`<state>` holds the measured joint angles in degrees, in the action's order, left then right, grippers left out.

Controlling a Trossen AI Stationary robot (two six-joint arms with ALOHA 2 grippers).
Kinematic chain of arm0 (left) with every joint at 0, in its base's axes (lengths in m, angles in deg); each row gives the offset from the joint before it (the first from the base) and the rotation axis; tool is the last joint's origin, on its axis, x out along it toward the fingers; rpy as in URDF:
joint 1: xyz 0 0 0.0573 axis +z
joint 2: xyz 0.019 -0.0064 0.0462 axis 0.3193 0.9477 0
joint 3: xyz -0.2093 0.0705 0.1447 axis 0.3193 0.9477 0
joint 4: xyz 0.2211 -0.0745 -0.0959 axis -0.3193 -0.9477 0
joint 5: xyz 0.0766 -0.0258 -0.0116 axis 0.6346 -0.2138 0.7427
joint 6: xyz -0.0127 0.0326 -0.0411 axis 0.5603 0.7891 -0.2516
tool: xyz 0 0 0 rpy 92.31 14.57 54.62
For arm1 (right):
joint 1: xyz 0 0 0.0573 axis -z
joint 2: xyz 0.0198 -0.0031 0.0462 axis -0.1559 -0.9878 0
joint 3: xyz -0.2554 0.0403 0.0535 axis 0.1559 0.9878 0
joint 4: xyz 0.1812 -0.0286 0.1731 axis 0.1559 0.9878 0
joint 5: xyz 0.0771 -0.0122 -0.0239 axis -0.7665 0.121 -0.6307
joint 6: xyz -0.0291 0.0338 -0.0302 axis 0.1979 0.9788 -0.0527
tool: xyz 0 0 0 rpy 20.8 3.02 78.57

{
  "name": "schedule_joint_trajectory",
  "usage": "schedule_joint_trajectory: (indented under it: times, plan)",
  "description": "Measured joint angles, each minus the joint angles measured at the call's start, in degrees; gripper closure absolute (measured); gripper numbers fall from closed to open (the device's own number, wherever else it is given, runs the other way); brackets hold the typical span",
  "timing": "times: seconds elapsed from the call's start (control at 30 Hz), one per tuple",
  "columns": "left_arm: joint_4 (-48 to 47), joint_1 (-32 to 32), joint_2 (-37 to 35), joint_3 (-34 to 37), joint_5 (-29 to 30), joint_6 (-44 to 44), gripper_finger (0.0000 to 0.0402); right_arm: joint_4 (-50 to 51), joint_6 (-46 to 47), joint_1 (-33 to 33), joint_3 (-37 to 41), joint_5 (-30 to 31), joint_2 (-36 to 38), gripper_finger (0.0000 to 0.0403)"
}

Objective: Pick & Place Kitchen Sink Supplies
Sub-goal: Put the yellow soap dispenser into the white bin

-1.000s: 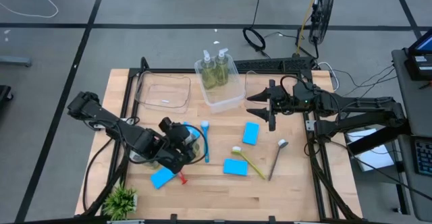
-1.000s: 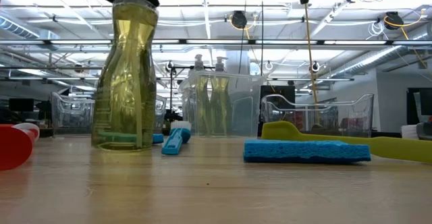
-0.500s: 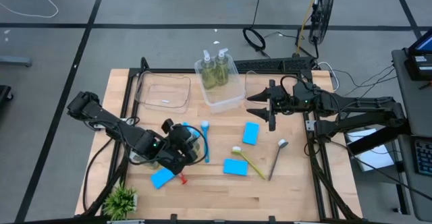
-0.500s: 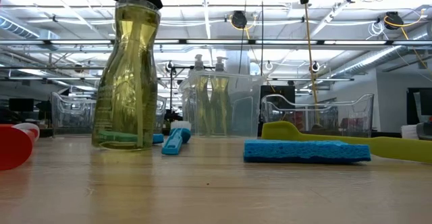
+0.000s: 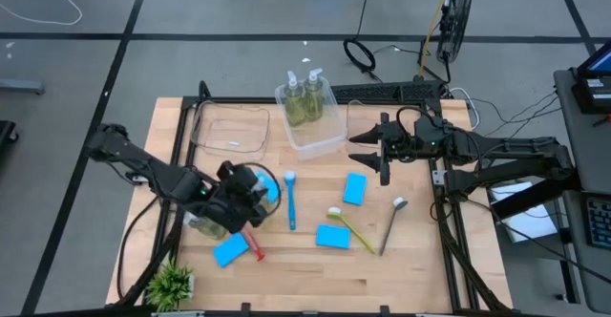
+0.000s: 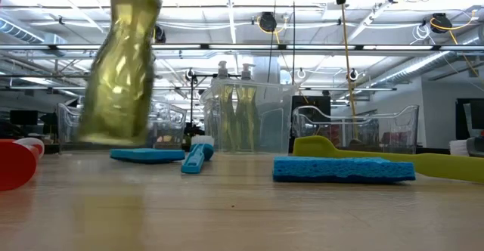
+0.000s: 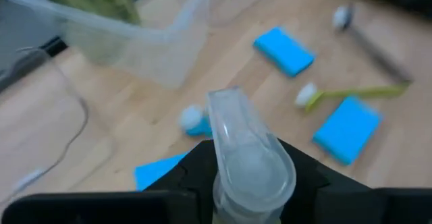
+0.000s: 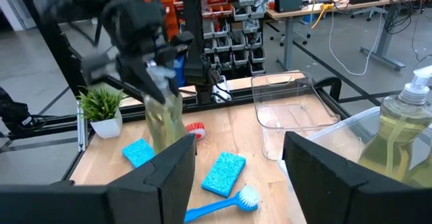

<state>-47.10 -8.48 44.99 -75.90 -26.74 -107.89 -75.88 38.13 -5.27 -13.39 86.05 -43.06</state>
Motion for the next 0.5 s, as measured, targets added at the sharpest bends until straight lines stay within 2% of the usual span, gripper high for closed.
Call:
schedule_joint_trajectory:
  times: [0.1, 0.2, 0.33, 0.5]
  plan:
    - [5.6, 1.3, -3.3, -0.1, 0.9, 3.9, 0.0283, 0.0, 0.1, 0.0, 0.0, 0.0, 0.0, 0.0193]
    - [12.5, 2.9, -6.5, -0.1, 1.4, 11.5, 0.0291, 0.0, 0.1, 0.0, 0.0, 0.0, 0.0, 0.0193]
    - [24.4, 5.9, -9.8, -0.2, 1.8, 24.3, 0.0291, 0.0, 0.0, 0.0, 0.0, 0.0, 0.0, 0.0193]
    - [38.9, 11.7, -10.9, -0.2, 2.8, 44.6, 0.0283, 0.0, 0.0, 0.0, 0.0, 0.0, 0.0, 0.0193]
